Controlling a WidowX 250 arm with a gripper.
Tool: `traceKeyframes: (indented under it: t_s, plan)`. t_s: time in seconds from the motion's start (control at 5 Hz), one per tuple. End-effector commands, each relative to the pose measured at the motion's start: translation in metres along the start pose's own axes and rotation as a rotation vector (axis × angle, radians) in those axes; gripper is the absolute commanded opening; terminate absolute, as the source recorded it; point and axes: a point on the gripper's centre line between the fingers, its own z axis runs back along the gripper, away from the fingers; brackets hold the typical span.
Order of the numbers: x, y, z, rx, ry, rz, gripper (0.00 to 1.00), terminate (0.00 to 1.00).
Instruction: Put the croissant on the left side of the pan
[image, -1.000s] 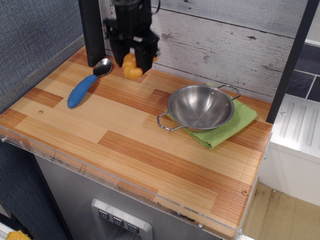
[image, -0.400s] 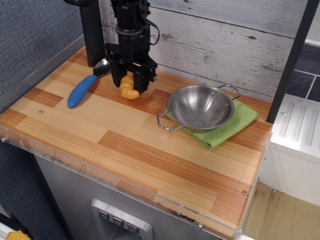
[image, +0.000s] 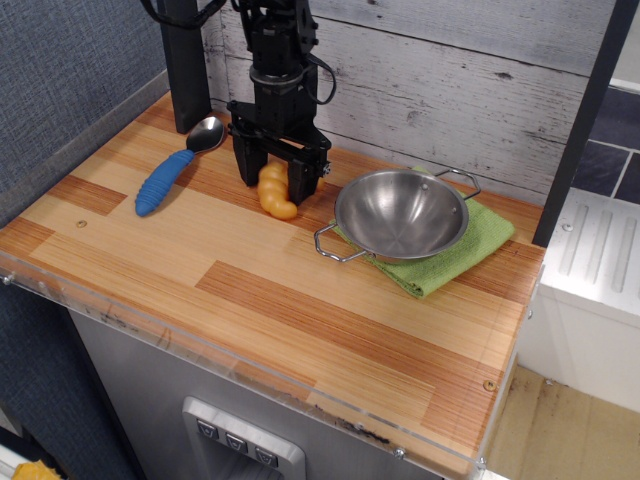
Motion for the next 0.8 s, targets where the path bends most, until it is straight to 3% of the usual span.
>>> traceKeyframes:
  t_s: [0.0, 0.2, 0.6]
  plan:
    - [-0.02, 0.012, 0.096, 0.037, -0.179, -0.009, 1.0, 0.0]
    - [-0.039, 0.022, 0.107, 0.005, -0.183, 0.007, 1.0, 0.0]
    - [-0.051, 0.03, 0.086, -0.02, -0.092, 0.035, 1.0, 0.0]
